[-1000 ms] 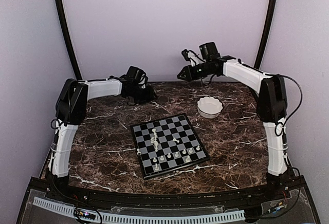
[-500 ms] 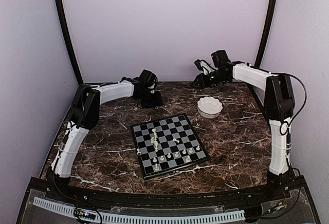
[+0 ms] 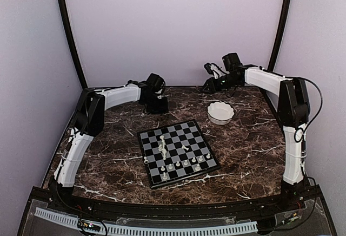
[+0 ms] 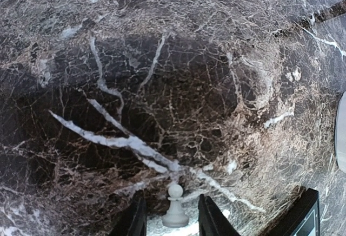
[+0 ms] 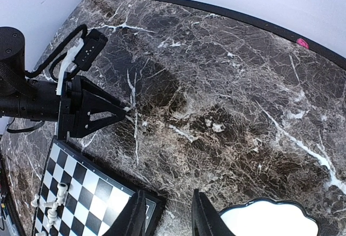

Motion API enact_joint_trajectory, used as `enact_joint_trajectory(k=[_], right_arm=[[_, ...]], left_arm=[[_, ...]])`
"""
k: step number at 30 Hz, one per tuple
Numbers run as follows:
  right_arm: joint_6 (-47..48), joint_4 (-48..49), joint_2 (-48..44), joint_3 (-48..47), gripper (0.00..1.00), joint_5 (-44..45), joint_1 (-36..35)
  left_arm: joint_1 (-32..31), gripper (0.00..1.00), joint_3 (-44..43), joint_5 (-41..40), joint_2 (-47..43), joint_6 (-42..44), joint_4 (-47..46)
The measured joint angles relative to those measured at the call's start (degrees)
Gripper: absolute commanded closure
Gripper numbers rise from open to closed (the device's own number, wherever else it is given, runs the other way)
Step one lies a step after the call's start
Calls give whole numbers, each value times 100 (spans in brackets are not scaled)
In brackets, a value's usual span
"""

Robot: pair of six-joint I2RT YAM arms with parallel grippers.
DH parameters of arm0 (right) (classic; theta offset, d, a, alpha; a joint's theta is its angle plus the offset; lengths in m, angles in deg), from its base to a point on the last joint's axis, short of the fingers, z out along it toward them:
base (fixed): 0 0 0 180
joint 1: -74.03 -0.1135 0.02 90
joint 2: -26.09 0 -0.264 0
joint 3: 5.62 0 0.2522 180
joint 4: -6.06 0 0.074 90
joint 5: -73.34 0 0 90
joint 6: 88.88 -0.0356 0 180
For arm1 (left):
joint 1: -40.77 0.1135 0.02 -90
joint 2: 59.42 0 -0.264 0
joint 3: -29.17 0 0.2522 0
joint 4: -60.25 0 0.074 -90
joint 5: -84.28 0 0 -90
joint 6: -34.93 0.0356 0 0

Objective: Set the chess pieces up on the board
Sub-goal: Pick up the pawn from the center of the board.

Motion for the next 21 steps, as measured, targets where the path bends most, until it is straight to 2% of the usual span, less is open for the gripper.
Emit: enact_joint_trajectory(k=[10,21], right_arm=[[0,-4,0,116,70,-39,17],[-39,0,0,122,70,-85,48]], left_arm=[[-44,71,-151,-20,87,236,155],[-175,77,-214,-592,103,654,339]])
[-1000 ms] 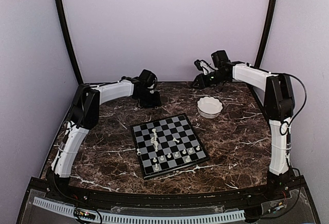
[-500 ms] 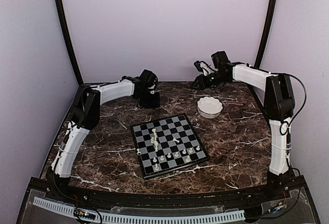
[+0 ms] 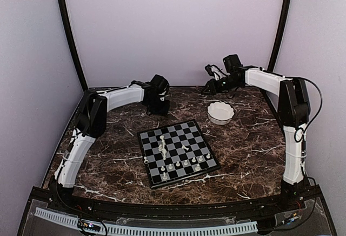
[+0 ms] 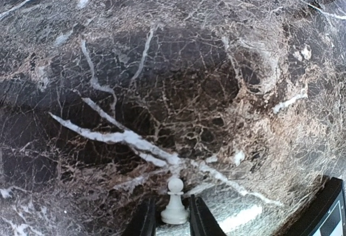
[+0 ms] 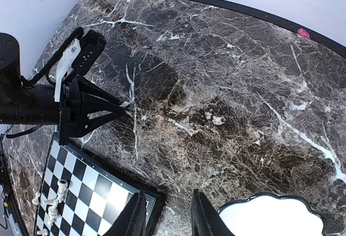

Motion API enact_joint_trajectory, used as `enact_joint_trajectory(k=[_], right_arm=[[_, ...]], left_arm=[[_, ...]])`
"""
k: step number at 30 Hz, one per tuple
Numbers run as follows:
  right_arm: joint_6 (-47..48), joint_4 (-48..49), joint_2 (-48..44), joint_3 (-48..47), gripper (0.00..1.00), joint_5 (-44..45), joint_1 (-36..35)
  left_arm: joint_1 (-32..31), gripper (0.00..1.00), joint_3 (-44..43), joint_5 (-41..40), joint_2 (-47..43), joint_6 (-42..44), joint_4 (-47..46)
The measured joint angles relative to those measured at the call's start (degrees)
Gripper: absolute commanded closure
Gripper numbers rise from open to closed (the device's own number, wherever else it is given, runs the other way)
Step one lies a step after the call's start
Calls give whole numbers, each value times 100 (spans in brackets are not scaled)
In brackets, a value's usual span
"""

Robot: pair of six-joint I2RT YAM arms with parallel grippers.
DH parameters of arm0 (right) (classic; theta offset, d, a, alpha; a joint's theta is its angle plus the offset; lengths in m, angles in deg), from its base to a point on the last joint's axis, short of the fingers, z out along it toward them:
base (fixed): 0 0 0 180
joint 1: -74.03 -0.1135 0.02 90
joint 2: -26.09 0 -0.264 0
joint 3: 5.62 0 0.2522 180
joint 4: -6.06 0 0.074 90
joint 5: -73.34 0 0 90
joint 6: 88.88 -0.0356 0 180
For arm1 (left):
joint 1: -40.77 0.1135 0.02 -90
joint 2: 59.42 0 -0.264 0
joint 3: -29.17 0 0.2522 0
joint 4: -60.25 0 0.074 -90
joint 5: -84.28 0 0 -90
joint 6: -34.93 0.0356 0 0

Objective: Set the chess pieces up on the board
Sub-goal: Pick up the pawn from the center of the board, then pass from the left arm to the right

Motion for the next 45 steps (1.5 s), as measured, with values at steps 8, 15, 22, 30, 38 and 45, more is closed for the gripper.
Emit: enact_joint_trajectory(k=[8,15,22,30,38,45], right_arm=[[-48,20,0,0,70,-39,0],[-20,26,-105,68,70,-35,0],[31,46,-289,227,70,-37,0],[116,9,-385,367,69,-256,0],[796,-1040,-243,-28,69,-1552,-79],[894,-1458,-142,0,66,-2522,-361]], left_arm=[[-31,90,-37,-138,4,155,133],[-7,90,-26,116,2,304,81],[118,91,98,597,-59,417,-74],[175,91,1228,1215,-793,636,-485],[173,91,3145,2356,-2393,748,-1821],[50,91,3558,3115,-2712,686,-2503]])
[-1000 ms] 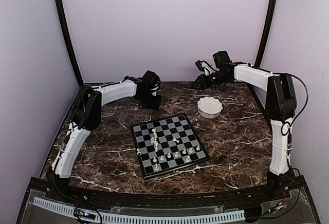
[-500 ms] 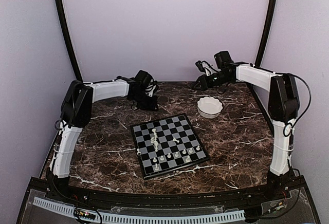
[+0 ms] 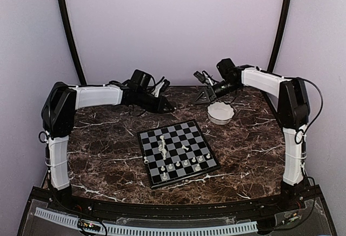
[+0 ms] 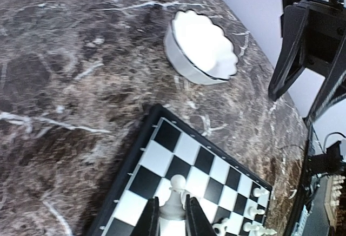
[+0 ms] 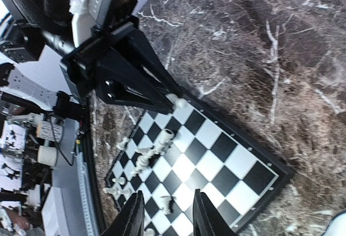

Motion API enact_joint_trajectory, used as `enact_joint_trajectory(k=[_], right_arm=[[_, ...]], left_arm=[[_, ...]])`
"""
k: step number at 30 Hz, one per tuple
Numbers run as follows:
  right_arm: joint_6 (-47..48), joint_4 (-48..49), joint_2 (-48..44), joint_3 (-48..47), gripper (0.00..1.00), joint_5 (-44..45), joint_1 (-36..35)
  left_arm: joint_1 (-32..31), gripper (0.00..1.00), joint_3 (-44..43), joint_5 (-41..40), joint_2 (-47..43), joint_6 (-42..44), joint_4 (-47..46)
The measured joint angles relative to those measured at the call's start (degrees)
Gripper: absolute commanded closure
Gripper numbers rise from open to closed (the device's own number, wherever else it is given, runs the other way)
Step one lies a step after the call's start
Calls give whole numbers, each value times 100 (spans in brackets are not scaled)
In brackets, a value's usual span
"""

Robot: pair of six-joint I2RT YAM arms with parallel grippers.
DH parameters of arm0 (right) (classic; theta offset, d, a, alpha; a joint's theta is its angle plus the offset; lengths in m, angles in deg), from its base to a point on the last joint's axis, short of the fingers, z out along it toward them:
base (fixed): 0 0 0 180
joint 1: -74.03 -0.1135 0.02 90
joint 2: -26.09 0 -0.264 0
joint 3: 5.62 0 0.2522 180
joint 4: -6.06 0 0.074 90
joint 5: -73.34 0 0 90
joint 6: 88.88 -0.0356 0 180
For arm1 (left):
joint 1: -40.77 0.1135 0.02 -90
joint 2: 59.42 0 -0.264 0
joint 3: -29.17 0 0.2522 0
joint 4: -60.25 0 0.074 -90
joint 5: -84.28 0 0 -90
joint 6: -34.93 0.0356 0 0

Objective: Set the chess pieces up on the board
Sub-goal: Pass from the left arm to the right

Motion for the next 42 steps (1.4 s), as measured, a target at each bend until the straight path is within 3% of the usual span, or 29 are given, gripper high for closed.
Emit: enact_joint_trajectory(k=[8,15,30,42], right_arm=[[-1615,990,22,745,66,-1294,-212],[-2420,1635,136,826,69,-1602,-227],[-2527,1757,142,1062,64,-1088,-229],[-2750,2057,146,1150,78,-1408,-256]], left_arm=[[-262,91,72,433,-2,-81,-258],[-393,91,55,546,-2,-74,-275],[-461,91,-72,553,-2,-55,-297],[-470,90,-72,588,-2,-59,-310]])
